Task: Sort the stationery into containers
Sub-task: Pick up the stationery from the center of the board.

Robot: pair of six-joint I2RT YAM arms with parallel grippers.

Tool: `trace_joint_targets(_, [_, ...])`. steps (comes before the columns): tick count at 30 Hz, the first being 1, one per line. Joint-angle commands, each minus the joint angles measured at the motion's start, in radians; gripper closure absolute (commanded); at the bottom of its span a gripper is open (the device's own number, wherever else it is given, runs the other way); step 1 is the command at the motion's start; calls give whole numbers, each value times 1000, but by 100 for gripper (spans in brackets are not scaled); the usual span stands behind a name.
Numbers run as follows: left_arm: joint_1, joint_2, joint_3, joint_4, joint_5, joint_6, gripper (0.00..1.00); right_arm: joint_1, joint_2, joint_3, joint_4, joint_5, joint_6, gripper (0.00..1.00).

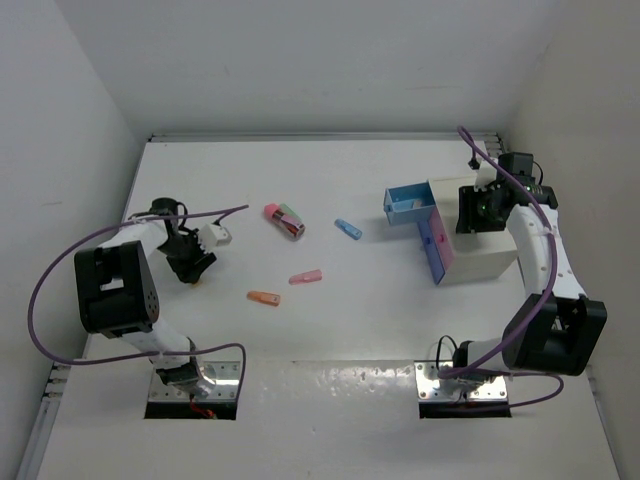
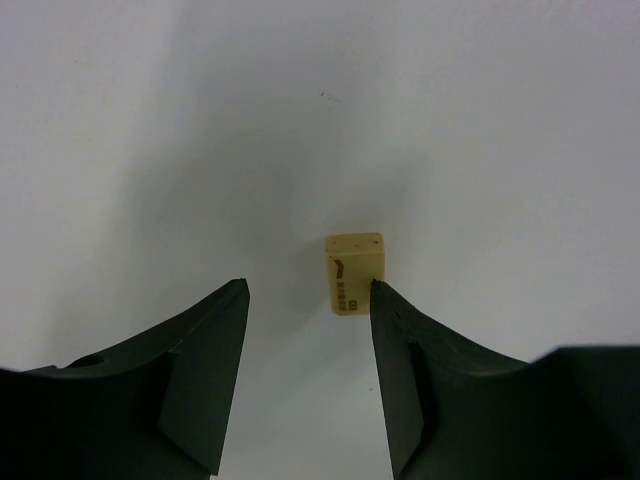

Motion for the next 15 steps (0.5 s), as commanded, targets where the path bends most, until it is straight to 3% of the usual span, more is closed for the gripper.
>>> trace_joint_targets(1, [5, 0, -16, -2, 13, 17, 42, 2, 6, -10, -36, 18, -2, 53])
trace_joint_targets(9, [14, 6, -71, 0, 30, -7, 43, 1, 11, -15, -32, 18, -4, 53])
trace_joint_targets(15, [16, -3, -112, 46, 30, -21, 52, -4, 11, -27, -25, 16, -4, 53])
